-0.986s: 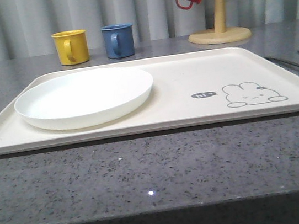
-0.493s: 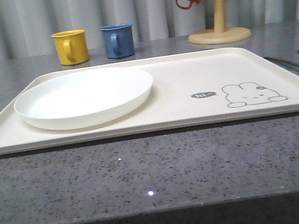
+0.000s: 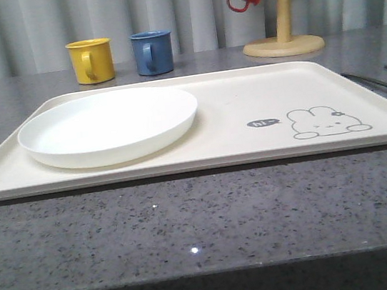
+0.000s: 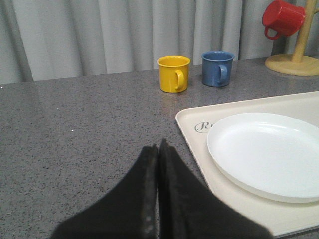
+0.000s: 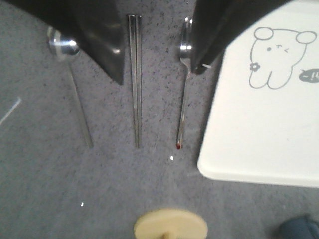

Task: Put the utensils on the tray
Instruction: 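Reach the right gripper down and grasp the silver fork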

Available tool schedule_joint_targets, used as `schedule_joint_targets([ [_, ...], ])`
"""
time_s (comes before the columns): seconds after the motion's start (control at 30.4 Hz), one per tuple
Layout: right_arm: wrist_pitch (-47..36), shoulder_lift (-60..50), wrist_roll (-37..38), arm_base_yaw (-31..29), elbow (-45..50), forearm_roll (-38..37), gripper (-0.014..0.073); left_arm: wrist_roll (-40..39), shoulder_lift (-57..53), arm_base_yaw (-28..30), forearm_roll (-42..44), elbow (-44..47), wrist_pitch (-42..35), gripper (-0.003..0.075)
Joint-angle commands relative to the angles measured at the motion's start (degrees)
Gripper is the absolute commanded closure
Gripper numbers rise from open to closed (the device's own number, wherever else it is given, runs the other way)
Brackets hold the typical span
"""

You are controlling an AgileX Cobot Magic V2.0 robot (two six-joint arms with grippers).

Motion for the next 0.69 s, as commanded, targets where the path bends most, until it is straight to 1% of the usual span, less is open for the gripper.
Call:
schedule_joint_targets([
  [0.0, 2.7, 8.6, -0.5, 0.6, -7.3, 0.2, 0.0255, -0.7, 0.4, 0.3, -0.5, -1.5, -4.8, 0.0738],
  [0.16, 8.0, 20.8, -0.5, 2.6, -15.6, 0.3, 0.0255, -0.7, 0.4, 0.3, -0.5, -1.5, -4.8, 0.0738],
  [0.33, 9.4, 30.4, -0.5, 4.1, -21.1, 0.3, 0.0255, -0.7, 0.4, 0.3, -0.5, -1.5, -4.8, 0.0738],
  [0.66, 8.6, 39.7, -0.5, 4.0, -23.0, 0.6, 0.0255, -0.7, 0.4, 0.3, -0.5, -1.5, -4.8, 0.0738],
])
